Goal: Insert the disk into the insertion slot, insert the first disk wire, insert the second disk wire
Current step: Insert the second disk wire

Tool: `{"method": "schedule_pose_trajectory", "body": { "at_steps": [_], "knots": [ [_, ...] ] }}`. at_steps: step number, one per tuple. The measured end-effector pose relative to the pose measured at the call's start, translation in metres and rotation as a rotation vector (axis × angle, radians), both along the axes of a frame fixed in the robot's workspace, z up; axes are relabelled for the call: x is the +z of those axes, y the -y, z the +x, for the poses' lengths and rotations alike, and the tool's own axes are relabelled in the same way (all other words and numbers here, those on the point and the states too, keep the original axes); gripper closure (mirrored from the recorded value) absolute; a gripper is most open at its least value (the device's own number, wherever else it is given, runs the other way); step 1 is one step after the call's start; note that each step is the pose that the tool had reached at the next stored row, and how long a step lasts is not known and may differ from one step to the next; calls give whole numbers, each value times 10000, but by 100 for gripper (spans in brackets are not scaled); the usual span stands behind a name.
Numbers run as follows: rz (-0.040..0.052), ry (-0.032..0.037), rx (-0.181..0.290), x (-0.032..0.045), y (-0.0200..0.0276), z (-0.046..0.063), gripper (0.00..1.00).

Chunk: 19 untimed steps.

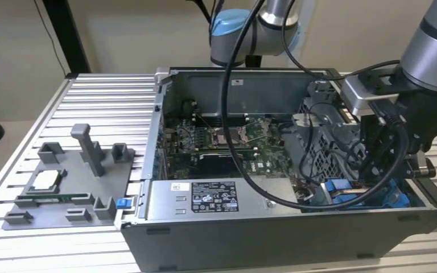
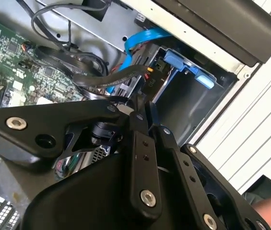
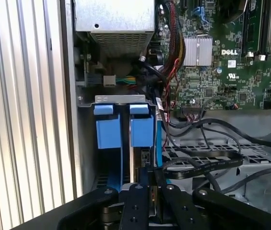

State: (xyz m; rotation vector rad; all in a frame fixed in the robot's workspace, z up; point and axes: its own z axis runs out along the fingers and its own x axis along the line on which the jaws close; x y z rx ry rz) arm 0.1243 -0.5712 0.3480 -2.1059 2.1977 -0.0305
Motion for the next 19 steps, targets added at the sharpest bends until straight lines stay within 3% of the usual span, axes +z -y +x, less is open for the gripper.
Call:
{"method": "schedule_pose_trajectory", "body": {
  "at_steps": [5, 19],
  "knots": [
    [-2, 46, 11, -22, 0, 13, 100],
    [-2, 92, 33, -54, 0, 20, 100]
  ]
}}
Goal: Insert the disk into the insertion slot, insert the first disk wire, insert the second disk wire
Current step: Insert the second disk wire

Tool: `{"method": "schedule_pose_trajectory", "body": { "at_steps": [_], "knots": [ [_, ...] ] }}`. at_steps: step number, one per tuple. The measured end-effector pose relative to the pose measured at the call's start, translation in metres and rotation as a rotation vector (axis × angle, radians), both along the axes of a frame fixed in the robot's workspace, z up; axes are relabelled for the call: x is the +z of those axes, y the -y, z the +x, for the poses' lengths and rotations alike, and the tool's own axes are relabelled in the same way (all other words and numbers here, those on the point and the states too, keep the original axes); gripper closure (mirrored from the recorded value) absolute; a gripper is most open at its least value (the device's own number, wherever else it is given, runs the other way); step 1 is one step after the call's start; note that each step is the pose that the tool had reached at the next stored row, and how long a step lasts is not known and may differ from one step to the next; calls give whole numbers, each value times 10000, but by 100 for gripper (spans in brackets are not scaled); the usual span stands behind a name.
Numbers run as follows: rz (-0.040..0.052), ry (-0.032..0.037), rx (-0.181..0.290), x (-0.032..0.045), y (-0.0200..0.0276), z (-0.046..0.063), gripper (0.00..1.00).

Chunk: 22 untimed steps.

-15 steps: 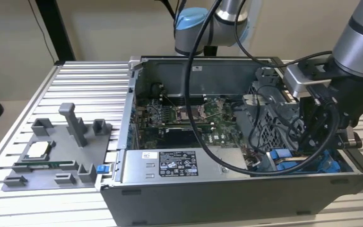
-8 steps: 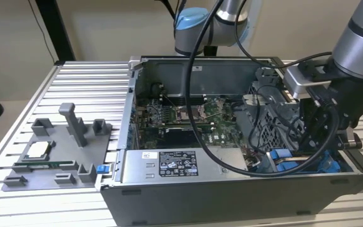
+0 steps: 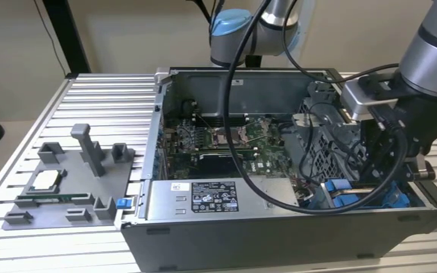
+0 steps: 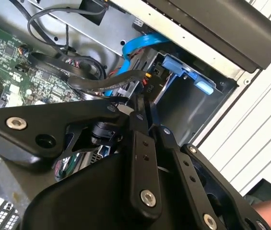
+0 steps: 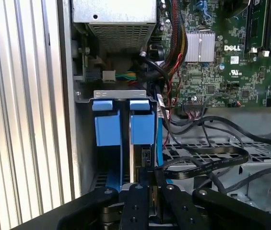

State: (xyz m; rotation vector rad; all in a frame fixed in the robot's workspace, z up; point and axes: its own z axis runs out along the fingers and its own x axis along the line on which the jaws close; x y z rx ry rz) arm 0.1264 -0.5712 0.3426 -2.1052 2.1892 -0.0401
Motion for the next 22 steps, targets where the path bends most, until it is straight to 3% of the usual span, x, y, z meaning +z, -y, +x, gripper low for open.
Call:
{"method": "schedule_pose_trajectory", "body": {
  "at_steps": [16, 17, 19, 22],
  "knots": [
    [-5, 17, 1, -88, 0, -1, 100],
    [14, 18, 2, -94, -1, 0, 0],
    [30, 18, 2, -65, 0, 0, 0],
    [22, 18, 2, 74, 0, 0, 0]
  ]
}}
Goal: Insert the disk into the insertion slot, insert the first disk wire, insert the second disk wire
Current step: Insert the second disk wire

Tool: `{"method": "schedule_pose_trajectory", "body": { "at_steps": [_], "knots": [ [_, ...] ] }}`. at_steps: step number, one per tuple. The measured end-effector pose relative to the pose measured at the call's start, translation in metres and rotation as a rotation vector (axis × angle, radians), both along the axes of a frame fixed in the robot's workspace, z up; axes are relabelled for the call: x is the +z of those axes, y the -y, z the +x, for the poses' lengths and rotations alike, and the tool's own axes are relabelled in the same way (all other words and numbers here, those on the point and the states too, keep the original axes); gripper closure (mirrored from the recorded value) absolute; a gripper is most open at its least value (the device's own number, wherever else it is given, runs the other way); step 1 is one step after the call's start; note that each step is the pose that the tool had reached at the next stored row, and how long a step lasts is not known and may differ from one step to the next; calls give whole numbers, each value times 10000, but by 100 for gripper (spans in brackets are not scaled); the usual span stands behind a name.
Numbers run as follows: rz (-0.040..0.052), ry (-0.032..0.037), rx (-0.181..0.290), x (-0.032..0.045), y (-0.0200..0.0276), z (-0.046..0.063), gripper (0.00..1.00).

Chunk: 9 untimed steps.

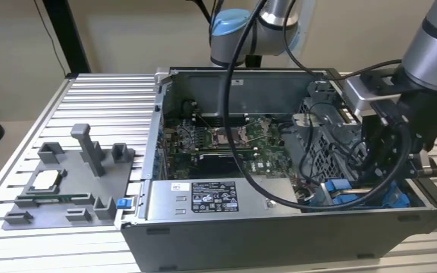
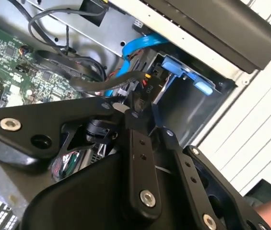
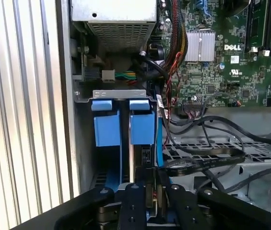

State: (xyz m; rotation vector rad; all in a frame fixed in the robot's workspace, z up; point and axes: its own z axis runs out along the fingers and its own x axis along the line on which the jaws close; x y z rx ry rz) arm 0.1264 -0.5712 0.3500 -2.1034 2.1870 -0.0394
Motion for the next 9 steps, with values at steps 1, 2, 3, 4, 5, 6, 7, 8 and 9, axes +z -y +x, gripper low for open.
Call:
{"method": "schedule_pose_trajectory", "body": {
  "at_steps": [1, 2, 3, 4, 5, 6, 7, 8, 9],
  "knots": [
    [1, 0, 0, 47, 0, 0, 0],
    [-6, 0, 0, 95, 0, 0, 0],
    [-1, 0, 0, 139, 0, 0, 0],
    [-3, 0, 0, 185, 0, 0, 0],
    [-5, 0, 0, 231, 0, 0, 0],
    [-2, 0, 0, 260, 0, 0, 0],
    [-5, 0, 0, 266, 0, 0, 0],
    [-3, 0, 0, 265, 0, 0, 0],
    [-2, 0, 0, 266, 0, 0, 0]
  ]
}}
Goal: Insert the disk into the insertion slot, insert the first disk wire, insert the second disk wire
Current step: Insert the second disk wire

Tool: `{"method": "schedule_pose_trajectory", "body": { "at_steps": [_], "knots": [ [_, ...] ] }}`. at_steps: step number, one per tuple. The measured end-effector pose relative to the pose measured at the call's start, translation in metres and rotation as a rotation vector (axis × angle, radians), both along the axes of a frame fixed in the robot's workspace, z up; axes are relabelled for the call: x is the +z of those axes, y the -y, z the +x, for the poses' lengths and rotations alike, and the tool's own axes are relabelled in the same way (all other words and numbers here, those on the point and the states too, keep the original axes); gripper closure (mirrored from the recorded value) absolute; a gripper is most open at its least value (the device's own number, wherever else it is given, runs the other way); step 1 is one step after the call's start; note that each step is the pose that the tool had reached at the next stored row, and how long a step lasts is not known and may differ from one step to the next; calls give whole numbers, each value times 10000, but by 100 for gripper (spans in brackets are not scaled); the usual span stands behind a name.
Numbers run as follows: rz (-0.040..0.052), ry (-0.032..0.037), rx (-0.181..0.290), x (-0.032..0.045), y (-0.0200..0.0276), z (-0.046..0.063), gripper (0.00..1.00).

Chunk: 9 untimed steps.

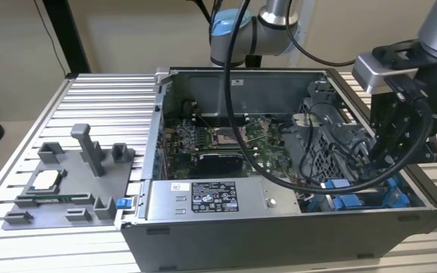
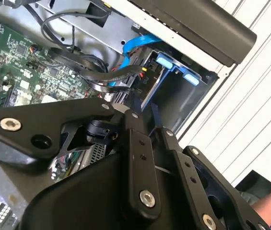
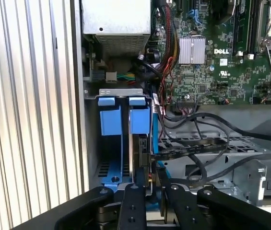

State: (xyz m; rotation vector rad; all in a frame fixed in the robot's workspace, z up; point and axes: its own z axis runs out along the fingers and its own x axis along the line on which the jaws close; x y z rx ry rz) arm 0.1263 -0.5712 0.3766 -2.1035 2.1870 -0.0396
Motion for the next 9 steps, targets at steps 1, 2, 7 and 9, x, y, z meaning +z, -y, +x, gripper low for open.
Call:
{"method": "schedule_pose_trajectory", "body": {
  "at_steps": [1, 2, 7, 9],
  "knots": [
    [0, 0, 0, 0, 0, 0, 0],
    [0, 0, 0, 1, 0, 0, 0],
    [-1, 0, 0, 3, 0, 0, 0],
    [-2, 0, 0, 5, 0, 0, 0]
  ]
}}
